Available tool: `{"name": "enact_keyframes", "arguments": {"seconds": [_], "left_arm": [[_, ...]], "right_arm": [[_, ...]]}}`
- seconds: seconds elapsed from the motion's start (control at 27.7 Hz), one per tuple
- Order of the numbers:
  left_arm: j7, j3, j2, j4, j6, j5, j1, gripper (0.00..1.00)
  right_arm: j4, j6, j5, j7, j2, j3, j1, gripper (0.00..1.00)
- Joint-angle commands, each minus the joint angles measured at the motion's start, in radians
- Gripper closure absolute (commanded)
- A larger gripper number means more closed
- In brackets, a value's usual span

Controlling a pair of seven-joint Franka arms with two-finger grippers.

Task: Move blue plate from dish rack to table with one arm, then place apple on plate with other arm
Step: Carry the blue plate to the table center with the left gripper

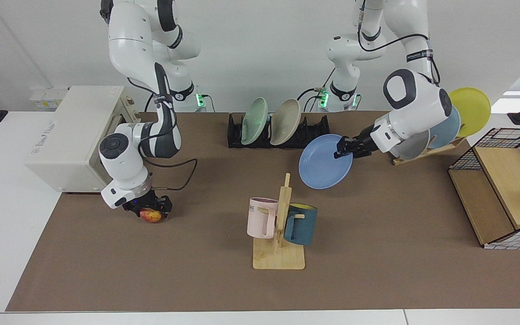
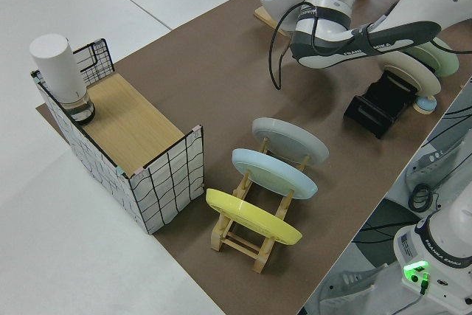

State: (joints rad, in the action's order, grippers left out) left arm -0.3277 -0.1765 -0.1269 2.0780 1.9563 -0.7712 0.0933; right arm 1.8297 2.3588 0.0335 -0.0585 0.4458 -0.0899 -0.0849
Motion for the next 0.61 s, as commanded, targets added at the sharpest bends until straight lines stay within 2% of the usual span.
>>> {"name": "enact_keyframes", "arguments": {"seconds": [0.0, 0.33, 0.58], "left_arm": [[-0.011, -0.043, -0.013, 0.014, 0.062, -0.057, -0.010, 1.00], [0.039, -0.098, -0.022, 0.053, 0.216, -0.066, -0.099, 1.00], [0.117, -0.109, -0.051, 0.065, 0.348, -0.066, -0.188, 1.00]], "right_arm": [[-0.010, -0.041, 0.000, -0.030, -0.001, 0.004, 0.002, 1.00], [-0.092, -0.183, 0.002, -0.032, -0.007, 0.004, -0.013, 1.00], [-0.118, -0.223, 0.003, -0.080, -0.025, 0.004, -0.038, 1.00]]}}
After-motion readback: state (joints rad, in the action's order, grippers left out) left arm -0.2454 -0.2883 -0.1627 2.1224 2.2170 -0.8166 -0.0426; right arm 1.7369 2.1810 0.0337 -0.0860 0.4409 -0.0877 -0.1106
